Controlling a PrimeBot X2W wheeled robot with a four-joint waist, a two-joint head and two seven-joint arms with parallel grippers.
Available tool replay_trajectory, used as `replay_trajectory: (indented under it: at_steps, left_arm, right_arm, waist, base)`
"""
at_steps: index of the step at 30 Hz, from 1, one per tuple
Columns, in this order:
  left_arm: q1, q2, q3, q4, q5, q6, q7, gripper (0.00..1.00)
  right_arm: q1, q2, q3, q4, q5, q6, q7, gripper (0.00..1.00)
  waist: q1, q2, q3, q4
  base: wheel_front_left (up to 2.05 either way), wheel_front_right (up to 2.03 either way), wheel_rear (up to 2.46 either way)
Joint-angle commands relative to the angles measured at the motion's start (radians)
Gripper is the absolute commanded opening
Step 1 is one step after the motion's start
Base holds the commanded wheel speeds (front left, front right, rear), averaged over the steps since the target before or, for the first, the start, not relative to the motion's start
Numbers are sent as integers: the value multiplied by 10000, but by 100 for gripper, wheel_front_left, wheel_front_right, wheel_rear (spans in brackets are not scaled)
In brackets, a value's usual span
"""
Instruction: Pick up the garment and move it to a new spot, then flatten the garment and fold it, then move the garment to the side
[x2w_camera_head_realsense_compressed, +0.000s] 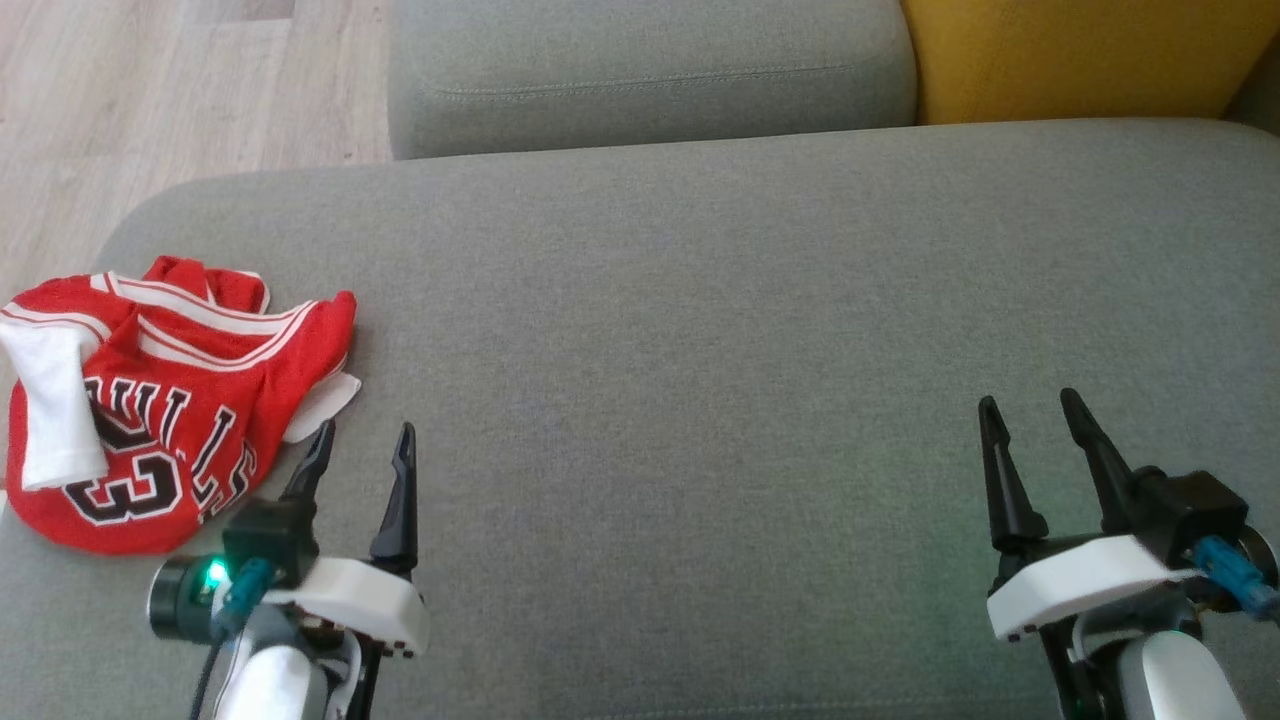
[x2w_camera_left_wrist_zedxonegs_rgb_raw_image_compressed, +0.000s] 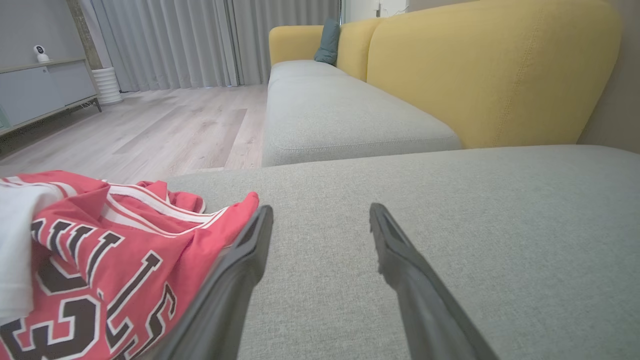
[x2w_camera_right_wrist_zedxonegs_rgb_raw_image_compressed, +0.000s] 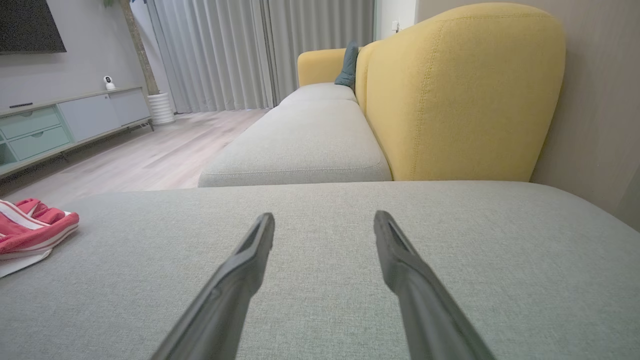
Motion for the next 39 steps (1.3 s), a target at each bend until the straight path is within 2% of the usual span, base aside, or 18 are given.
replay_trajectory:
  at_steps: [1,28,34,39]
  left_arm:
    - [-658,162,229,-260,272,72,-145,100]
    - [-821,36,320,246,-141,61,-210,100]
    - [-941,23,413,260,-374,52,-210,100]
    - [-1103,124,590,226,-557,111,-206,100]
  right_arm:
    - [-124,-53,216,-390,-238,-7,-101,100]
    - [-141,-17,64,-235,294,-7,-65,100]
    - [-129,-17,43,-274,323,-7,-87,100]
    - [-242,-17,325,-386,365,-7,-85,100]
  waist:
    - [0,0,0,3]
    - [0,0,1,88]
    - [0,0,66,493]
    - [0,0,132,1235]
  base:
    - [0,0,0]
    - [0,0,0]
    - [0,0,0]
    - [0,0,0]
